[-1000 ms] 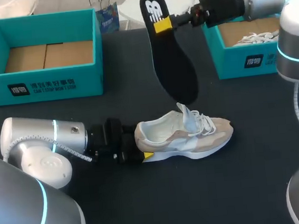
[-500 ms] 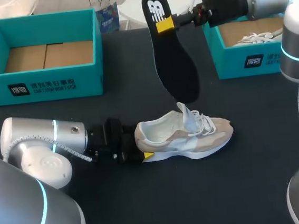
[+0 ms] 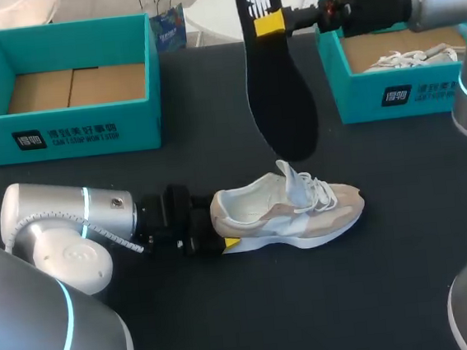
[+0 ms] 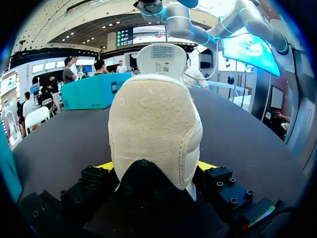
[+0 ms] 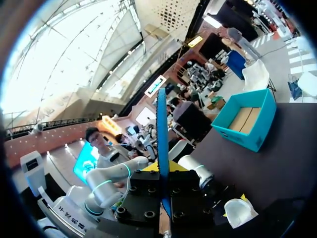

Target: Take the shoe out of the shoebox, open the shoe tongue, remove and reinsert the insole, then place the shoe into the shoebox

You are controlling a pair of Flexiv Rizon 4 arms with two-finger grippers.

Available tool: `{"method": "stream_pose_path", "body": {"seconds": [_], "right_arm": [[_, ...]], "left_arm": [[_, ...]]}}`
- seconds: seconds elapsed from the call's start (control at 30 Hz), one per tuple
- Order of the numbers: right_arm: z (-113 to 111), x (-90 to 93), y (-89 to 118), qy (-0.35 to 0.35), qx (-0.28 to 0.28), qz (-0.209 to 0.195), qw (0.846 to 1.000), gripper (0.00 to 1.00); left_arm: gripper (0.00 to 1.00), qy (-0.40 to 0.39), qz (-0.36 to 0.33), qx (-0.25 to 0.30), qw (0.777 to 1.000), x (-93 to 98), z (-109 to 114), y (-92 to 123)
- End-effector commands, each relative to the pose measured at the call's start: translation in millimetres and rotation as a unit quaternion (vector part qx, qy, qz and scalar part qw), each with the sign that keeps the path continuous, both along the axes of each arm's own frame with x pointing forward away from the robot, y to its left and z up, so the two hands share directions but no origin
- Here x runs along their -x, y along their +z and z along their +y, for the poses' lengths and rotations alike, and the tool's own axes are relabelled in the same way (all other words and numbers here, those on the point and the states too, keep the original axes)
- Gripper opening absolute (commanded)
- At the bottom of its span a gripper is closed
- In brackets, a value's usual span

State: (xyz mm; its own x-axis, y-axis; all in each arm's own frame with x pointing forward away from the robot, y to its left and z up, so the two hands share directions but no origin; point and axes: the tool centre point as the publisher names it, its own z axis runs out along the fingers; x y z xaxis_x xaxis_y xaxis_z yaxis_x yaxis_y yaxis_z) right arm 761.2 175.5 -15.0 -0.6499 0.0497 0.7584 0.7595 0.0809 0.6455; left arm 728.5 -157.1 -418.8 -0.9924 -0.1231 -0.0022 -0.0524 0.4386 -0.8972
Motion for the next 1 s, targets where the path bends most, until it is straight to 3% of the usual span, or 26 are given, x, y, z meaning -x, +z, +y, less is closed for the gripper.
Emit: {"method": "stream_pose_path", "body": {"seconds": [0.03,0.13,0.6,1.0], "right_arm": [[-3.3,23.6,12.3,-0.024,0.006,-0.006,1.000,0.00],[-3.0,27.6,14.2,-0.026,0.007,-0.006,1.000,0.00],[-7.3,104.4,31.3,-0.060,-0.017,0.016,0.998,0.00],[-10.5,133.8,25.5,-0.062,-0.005,0.037,0.997,0.00]], "left_arm": [[0.00,0.000,0.000,-0.002,1.000,0.3,-0.7,-1.9],[0.00,0.000,0.000,-0.002,1.000,0.3,-0.7,-1.9],[0.00,0.000,0.000,-0.002,1.000,0.3,-0.7,-1.9],[0.00,0.000,0.000,-0.002,1.000,0.3,-0.7,-1.9]]}}
